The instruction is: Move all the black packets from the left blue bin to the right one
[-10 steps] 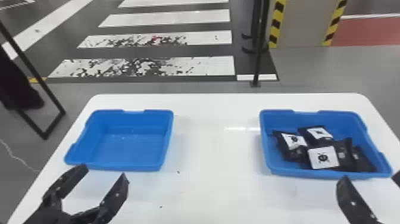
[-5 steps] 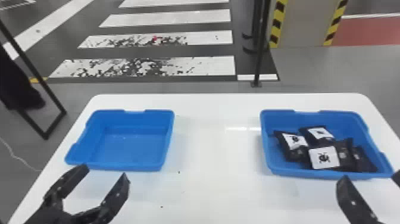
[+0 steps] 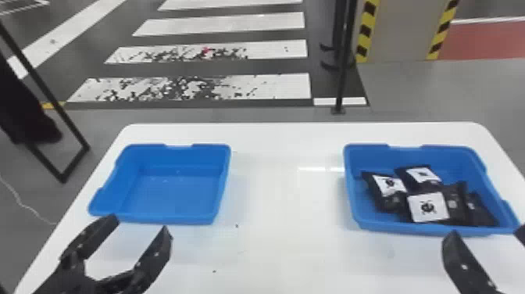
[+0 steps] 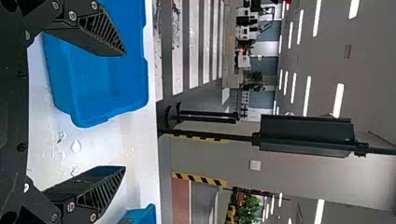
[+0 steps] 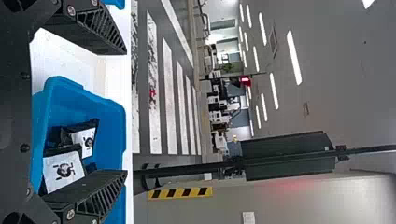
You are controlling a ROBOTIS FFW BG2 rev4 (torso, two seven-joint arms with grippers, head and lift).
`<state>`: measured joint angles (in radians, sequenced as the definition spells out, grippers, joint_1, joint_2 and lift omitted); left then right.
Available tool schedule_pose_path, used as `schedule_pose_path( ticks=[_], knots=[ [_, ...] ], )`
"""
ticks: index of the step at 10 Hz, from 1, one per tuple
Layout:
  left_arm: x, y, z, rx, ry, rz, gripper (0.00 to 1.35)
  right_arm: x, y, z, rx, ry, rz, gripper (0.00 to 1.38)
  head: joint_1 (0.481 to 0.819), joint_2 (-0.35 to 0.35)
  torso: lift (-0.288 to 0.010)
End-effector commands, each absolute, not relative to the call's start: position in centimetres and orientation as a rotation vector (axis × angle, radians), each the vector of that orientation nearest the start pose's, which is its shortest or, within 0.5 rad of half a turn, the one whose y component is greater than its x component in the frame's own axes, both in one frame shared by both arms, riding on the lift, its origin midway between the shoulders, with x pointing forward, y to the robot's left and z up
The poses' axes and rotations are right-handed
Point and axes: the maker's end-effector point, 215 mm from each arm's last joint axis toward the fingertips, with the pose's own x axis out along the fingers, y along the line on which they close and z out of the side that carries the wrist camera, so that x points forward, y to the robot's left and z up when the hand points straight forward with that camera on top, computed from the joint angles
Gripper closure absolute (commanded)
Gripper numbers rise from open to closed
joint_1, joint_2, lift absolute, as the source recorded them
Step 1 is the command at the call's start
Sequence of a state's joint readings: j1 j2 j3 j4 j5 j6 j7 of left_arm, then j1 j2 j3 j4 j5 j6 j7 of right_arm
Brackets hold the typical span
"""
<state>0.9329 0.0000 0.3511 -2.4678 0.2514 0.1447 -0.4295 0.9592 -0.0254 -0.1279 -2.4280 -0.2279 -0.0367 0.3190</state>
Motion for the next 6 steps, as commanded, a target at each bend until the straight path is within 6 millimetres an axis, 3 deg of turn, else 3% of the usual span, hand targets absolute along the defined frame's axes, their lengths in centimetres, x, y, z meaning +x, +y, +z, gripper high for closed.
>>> schedule_pose_path(
  ticks=[1,6],
  knots=[
    [31.96,28.10,-29.51,-0.024,0.150,-0.209,0.18,32.18,-21.26,-28.07,0.123,0.037,0.251,0.12,0.695,0.122,-0.140],
    [31.95,28.14,-29.60,-0.023,0.153,-0.207,0.18,32.16,-21.18,-28.22,0.133,0.041,0.252,0.12,0.695,0.127,-0.140]
  ],
)
